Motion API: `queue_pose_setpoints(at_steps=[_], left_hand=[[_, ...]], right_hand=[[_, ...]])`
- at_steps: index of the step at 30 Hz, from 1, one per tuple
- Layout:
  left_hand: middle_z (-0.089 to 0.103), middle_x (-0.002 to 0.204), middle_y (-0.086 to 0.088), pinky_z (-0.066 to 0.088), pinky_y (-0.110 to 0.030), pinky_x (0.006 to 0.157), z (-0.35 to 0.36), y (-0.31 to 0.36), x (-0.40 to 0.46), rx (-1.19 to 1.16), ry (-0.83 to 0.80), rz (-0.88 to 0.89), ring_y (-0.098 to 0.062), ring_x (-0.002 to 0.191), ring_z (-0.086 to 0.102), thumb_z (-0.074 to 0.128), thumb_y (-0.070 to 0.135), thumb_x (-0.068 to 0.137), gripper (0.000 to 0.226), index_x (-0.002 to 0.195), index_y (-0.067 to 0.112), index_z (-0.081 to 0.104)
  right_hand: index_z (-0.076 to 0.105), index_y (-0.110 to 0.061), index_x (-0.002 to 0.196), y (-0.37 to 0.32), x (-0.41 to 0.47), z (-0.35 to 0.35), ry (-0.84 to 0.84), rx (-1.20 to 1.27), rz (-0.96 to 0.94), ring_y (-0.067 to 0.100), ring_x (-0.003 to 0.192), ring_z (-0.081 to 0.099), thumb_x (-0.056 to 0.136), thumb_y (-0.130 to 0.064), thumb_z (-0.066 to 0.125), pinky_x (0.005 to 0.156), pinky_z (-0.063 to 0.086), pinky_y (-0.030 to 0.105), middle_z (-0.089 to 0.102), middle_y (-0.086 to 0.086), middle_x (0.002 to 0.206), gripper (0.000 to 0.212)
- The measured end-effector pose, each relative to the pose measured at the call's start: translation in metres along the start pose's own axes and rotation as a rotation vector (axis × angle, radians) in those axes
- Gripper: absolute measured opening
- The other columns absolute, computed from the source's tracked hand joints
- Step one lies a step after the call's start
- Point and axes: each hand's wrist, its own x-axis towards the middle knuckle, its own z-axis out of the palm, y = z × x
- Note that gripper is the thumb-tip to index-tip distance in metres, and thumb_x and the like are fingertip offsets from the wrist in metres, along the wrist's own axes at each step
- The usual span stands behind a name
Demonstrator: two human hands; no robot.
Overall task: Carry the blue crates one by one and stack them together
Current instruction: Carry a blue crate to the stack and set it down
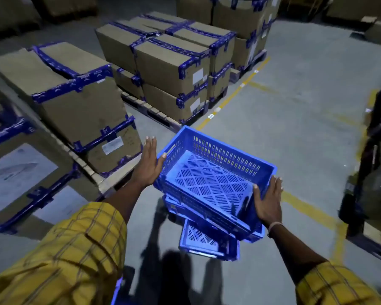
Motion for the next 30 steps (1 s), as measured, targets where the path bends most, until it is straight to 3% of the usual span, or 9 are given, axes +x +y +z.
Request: queue_pose_setpoints(at_steps=[4,8,11,13,15,19,22,26,30], left_hand=[[-0.009,0.169,-0.006,0.023,-0.05,0.12,0.022,-0.031,0.054,0.079,-0.13,-0.008,-0.028,0.156,0.002,0.027,0.06,0.103,0.073,0.161,0.027,-0.003],[-0.003,0.169,-0.01,0.028,-0.059,0.116,0.048,-0.072,0.105,0.173,-0.212,0.012,-0.033,0.155,0.01,0.013,0.075,0.092,0.08,0.159,0.035,-0.006],[0.017,0.166,-0.014,0.035,-0.06,0.111,0.066,-0.095,0.133,0.164,-0.361,0.004,-0.036,0.151,0.022,0.012,0.079,0.09,0.079,0.157,0.042,-0.007],[0.045,0.148,-0.023,0.045,-0.052,0.099,0.073,-0.1,0.143,0.175,-0.407,0.046,-0.043,0.132,0.048,0.023,0.069,0.097,0.072,0.159,0.039,0.001],[0.057,0.125,-0.027,0.045,-0.047,0.086,0.083,-0.102,0.147,0.236,-0.397,0.089,-0.046,0.111,0.058,0.032,0.051,0.104,0.064,0.161,0.033,0.008],[0.048,0.12,-0.025,0.046,-0.047,0.081,0.097,-0.108,0.147,0.239,-0.357,0.065,-0.047,0.101,0.057,0.038,0.045,0.106,0.06,0.16,0.036,0.014],[0.047,0.114,-0.026,0.05,-0.05,0.079,0.104,-0.115,0.15,0.233,-0.327,0.112,-0.047,0.093,0.055,0.041,0.04,0.105,0.06,0.16,0.036,0.017],[0.049,0.104,-0.026,0.05,-0.048,0.076,0.11,-0.125,0.158,0.219,-0.294,0.117,-0.047,0.086,0.054,0.039,0.035,0.106,0.057,0.159,0.037,0.02],[0.05,0.098,-0.023,0.047,-0.044,0.072,0.105,-0.12,0.162,0.175,-0.31,0.112,-0.044,0.085,0.054,0.036,0.037,0.106,0.055,0.158,0.04,0.019]], right_hand=[[0.005,-0.024,0.16,0.005,0.03,0.025,0.048,-0.036,0.09,0.026,0.154,-0.003,0.099,-0.049,0.047,0.124,0.012,0.044,-0.009,0.002,0.167,0.079],[0.006,-0.025,0.159,0.011,0.062,0.046,0.099,-0.104,0.106,0.031,0.153,0.011,0.099,-0.046,0.05,0.12,0.025,0.047,-0.007,0.005,0.167,0.078],[0.005,-0.026,0.16,0.015,0.074,0.054,0.104,-0.202,0.17,0.04,0.148,0.02,0.1,-0.047,0.048,0.114,0.028,0.048,-0.008,0.004,0.167,0.077],[0.006,-0.025,0.16,0.019,0.078,0.056,0.103,-0.233,0.2,0.046,0.144,0.027,0.1,-0.043,0.049,0.11,0.033,0.049,-0.006,0.007,0.167,0.076],[0.006,-0.025,0.16,0.026,0.08,0.058,0.087,-0.28,0.204,0.048,0.139,0.032,0.099,-0.04,0.051,0.109,0.036,0.051,-0.002,0.01,0.167,0.077],[0.009,-0.026,0.159,0.031,0.081,0.064,0.056,-0.366,0.275,0.049,0.112,0.052,0.098,-0.034,0.052,0.087,0.047,0.048,0.02,0.016,0.154,0.075],[0.007,-0.033,0.159,0.031,0.079,0.064,0.01,-0.374,0.35,0.045,0.088,0.061,0.097,-0.025,0.052,0.069,0.045,0.04,0.03,0.021,0.141,0.078],[0.001,-0.041,0.157,0.039,0.082,0.06,-0.038,-0.407,0.389,0.046,0.093,0.06,0.096,-0.013,0.048,0.072,0.042,0.042,0.04,0.029,0.132,0.082],[0.003,-0.042,0.157,0.041,0.084,0.053,-0.034,-0.407,0.373,0.044,0.091,0.058,0.097,-0.014,0.048,0.075,0.043,0.043,0.046,0.028,0.121,0.08]])
